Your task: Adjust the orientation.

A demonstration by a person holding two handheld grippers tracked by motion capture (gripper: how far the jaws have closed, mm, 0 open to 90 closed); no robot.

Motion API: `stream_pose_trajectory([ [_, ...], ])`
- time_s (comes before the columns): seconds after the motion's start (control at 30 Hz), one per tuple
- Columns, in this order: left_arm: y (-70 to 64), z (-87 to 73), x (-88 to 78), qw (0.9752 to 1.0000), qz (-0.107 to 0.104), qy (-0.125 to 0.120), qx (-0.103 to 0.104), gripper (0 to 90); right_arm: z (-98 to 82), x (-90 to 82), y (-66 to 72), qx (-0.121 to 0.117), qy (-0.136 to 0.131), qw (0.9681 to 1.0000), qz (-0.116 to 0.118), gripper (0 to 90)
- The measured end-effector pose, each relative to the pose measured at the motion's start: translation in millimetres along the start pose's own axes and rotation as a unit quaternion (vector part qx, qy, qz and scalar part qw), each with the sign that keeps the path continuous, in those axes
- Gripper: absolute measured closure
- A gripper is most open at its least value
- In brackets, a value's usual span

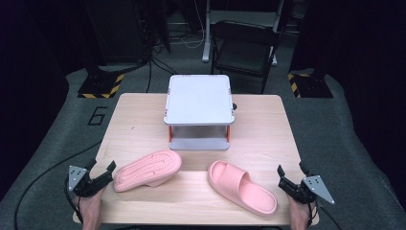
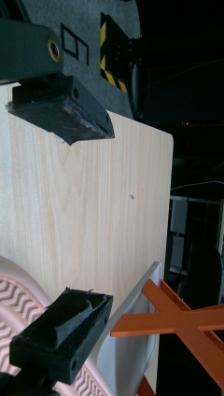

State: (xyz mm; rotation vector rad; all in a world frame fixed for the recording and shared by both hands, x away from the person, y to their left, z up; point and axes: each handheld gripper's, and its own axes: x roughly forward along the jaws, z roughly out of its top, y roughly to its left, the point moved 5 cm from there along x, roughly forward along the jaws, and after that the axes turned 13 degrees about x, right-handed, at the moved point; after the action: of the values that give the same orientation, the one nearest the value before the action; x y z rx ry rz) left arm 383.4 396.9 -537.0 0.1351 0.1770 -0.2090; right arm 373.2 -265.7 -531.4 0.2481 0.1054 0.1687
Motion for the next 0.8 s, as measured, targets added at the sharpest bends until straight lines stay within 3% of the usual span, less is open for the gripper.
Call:
stream_pose_trajectory([
  [0.43,-1.2,-0.2,0.2,1.0,-0.001,0.007,0.002,16.4,-0.9,0.8,1.7,-0.005,0.013,0.9998,0.015,15.8],
  [0.8,0.0,-0.5,0.0,0.9999,-0.006,0.009,-0.006,16.8,-2.4,3.1,4.0,-0.012,0.043,0.9985,0.032,19.8],
])
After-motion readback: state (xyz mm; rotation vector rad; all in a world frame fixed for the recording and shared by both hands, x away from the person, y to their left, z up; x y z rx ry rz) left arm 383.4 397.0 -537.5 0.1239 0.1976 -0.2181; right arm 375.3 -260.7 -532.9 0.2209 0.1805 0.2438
